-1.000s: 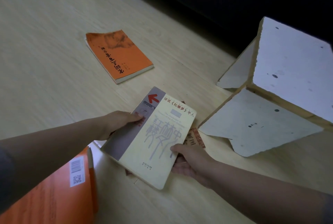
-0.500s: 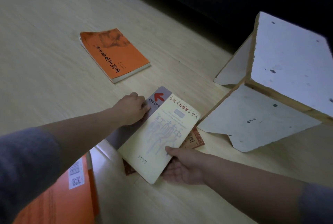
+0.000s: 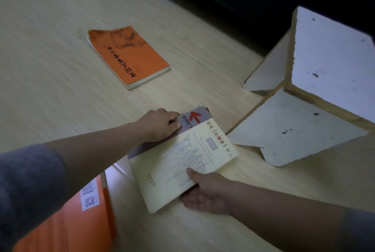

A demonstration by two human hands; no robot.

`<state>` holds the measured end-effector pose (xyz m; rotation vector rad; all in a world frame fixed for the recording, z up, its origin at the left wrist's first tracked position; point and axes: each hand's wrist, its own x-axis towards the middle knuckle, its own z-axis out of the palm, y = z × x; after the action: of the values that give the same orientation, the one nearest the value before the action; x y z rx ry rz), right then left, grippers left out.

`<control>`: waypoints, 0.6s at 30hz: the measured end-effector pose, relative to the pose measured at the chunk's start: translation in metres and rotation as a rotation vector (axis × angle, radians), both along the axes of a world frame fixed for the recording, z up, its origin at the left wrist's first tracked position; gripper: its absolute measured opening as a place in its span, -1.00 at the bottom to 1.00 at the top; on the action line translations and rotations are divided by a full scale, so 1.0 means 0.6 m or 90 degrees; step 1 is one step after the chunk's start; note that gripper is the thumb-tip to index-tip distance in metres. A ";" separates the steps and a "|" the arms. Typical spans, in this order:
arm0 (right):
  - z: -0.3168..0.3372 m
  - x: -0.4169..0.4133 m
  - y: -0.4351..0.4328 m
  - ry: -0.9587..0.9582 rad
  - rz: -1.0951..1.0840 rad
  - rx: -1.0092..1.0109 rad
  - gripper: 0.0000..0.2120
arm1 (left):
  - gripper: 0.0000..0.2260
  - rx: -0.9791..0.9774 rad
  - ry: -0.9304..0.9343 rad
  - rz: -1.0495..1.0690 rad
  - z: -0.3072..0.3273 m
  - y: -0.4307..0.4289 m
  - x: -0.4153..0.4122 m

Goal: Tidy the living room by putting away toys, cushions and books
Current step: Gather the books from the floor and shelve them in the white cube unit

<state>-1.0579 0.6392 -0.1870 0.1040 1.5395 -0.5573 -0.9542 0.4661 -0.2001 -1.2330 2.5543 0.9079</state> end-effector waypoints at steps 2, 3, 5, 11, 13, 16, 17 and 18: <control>0.003 -0.011 -0.011 0.012 -0.058 -0.014 -0.74 | -0.64 0.031 -0.001 0.024 -0.002 -0.003 0.001; 0.004 -0.015 -0.015 0.018 -0.072 -0.022 -0.78 | -0.65 0.050 -0.009 0.037 -0.003 -0.002 0.002; 0.004 -0.020 -0.019 0.037 -0.070 -0.027 -0.80 | -0.61 0.080 -0.041 0.073 -0.001 0.003 0.007; -0.025 -0.026 -0.006 0.279 0.060 -0.034 -0.38 | -0.30 0.417 -0.115 0.261 0.009 0.054 0.041; -0.023 -0.035 -0.002 0.324 0.084 -0.032 -0.31 | -0.21 0.601 -0.130 0.344 0.007 0.079 0.047; -0.034 -0.053 0.008 0.316 0.056 -0.056 -0.07 | -0.20 0.487 -0.103 0.317 -0.012 0.091 0.045; -0.047 -0.057 0.012 0.317 0.048 -0.061 -0.05 | -0.20 0.383 -0.098 0.265 -0.016 0.089 0.043; -0.051 -0.057 0.017 0.317 0.041 -0.073 -0.08 | -0.18 0.280 -0.094 0.228 -0.018 0.090 0.041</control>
<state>-1.0922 0.6495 -0.2179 -0.1847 1.9795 -0.6496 -0.9295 0.5200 -0.2107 -1.5582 1.9081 1.3030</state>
